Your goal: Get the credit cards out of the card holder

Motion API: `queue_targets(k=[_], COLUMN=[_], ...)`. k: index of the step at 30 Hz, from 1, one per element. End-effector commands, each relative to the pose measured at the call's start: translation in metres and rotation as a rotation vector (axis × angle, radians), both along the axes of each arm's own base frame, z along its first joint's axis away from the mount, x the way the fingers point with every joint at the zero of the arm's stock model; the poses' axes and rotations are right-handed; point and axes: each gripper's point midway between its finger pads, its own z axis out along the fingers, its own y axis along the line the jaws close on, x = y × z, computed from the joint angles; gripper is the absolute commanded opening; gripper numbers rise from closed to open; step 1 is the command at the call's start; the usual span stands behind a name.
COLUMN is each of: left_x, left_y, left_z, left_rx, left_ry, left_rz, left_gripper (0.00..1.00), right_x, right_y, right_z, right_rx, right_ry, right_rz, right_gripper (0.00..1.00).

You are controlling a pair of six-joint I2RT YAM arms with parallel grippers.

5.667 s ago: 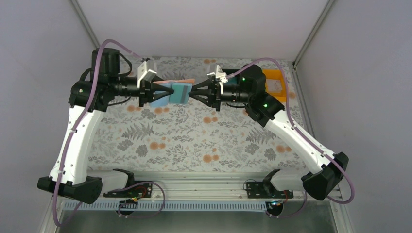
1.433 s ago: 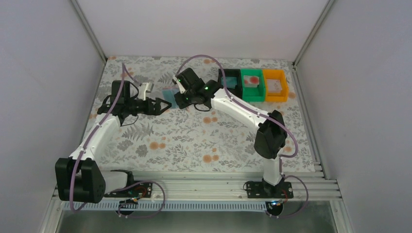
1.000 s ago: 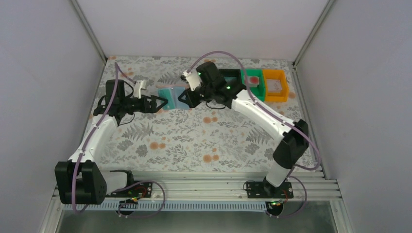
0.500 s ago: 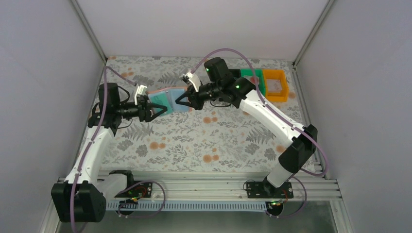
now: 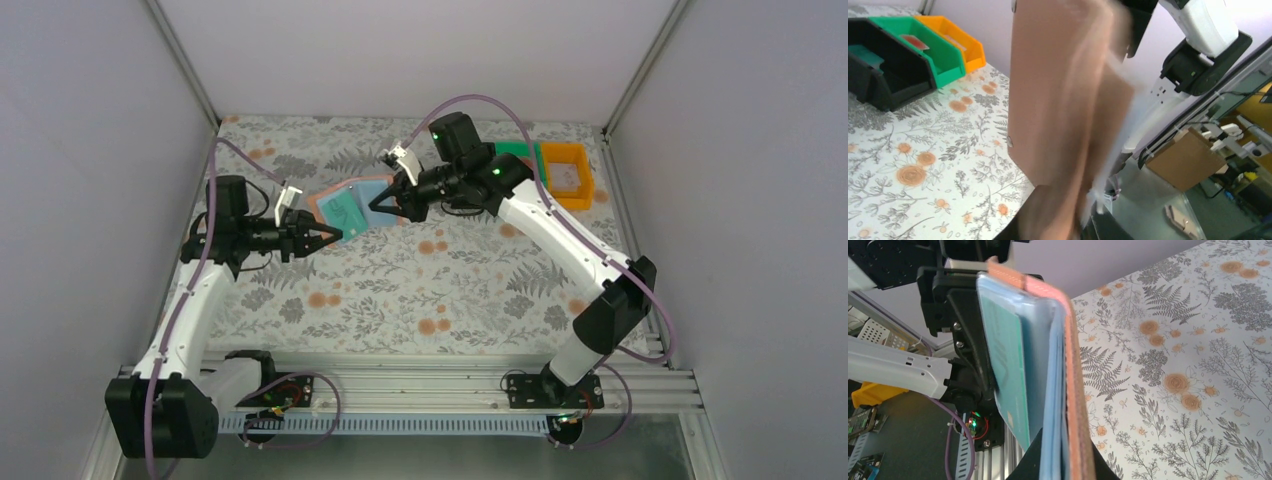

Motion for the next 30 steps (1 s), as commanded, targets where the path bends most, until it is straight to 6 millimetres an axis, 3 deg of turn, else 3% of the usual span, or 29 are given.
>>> queue_targets(k=[1, 3, 9, 13, 14, 18, 21, 23, 28, 30], left_x=[0.002, 0.006, 0.015, 0.03, 0.047, 0.054, 0.063, 0.068, 0.058, 0.054], left_y=[0.001, 0.001, 0.0, 0.002, 0.006, 0.01, 0.016, 0.018, 0.014, 0.012], left_z=[0.006, 0.003, 0.001, -0.01, -0.024, -0.035, -0.039, -0.043, -0.036, -0.032], left_rx=[-0.018, -0.013, -0.042, -0.006, 0.067, 0.114, 0.163, 0.185, 0.152, 0.135], left_ry=[-0.022, -0.009, 0.031, 0.072, 0.107, 0.109, 0.102, 0.098, 0.077, 0.065], left_rz=[-0.023, -0.015, -0.057, -0.01, 0.092, 0.162, 0.224, 0.253, 0.213, 0.189], left_gripper=[0.09, 0.03, 0.02, 0.02, 0.02, 0.02, 0.02, 0.02, 0.02, 0.02], right_x=[-0.001, -0.003, -0.003, 0.007, 0.032, 0.075, 0.098, 0.082, -0.012, -0.021], right_y=[-0.003, -0.003, -0.01, -0.02, -0.035, -0.078, -0.112, -0.105, -0.034, -0.021], right_z=[0.01, 0.01, -0.003, -0.017, -0.012, 0.016, 0.032, 0.042, 0.059, 0.055], right_rx=[0.025, 0.033, 0.035, 0.014, 0.016, 0.002, -0.074, -0.048, 0.201, 0.248], right_ry=[-0.019, -0.015, -0.003, 0.021, 0.024, -0.051, -0.163, -0.17, -0.148, -0.115], right_rz=[0.03, 0.047, 0.075, 0.028, -0.1, -0.371, -0.602, -0.546, -0.053, 0.02], right_gripper=[0.04, 0.04, 0.07, 0.19, 0.37, 0.48, 0.48, 0.44, 0.42, 0.41])
